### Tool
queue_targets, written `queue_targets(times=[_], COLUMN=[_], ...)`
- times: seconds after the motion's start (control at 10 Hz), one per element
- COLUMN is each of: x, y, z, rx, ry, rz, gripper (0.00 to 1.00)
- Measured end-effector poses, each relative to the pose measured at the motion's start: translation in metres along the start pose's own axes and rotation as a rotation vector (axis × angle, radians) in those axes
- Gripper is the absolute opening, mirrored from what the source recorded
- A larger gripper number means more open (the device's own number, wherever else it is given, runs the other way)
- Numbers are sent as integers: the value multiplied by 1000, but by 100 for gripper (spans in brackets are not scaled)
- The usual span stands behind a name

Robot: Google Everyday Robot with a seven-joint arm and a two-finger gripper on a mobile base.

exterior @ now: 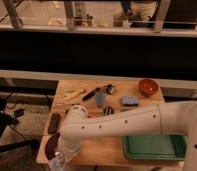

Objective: Wipe purple bowl with towel

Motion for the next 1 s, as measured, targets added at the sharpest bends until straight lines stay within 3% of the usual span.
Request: queue_targets(times=[0.5, 1.0], x=[2, 5], y=[-2, -30], z=[-1, -12], rx=[-2, -13], ry=[5, 68], rz=[0, -40], gripper=[11, 11])
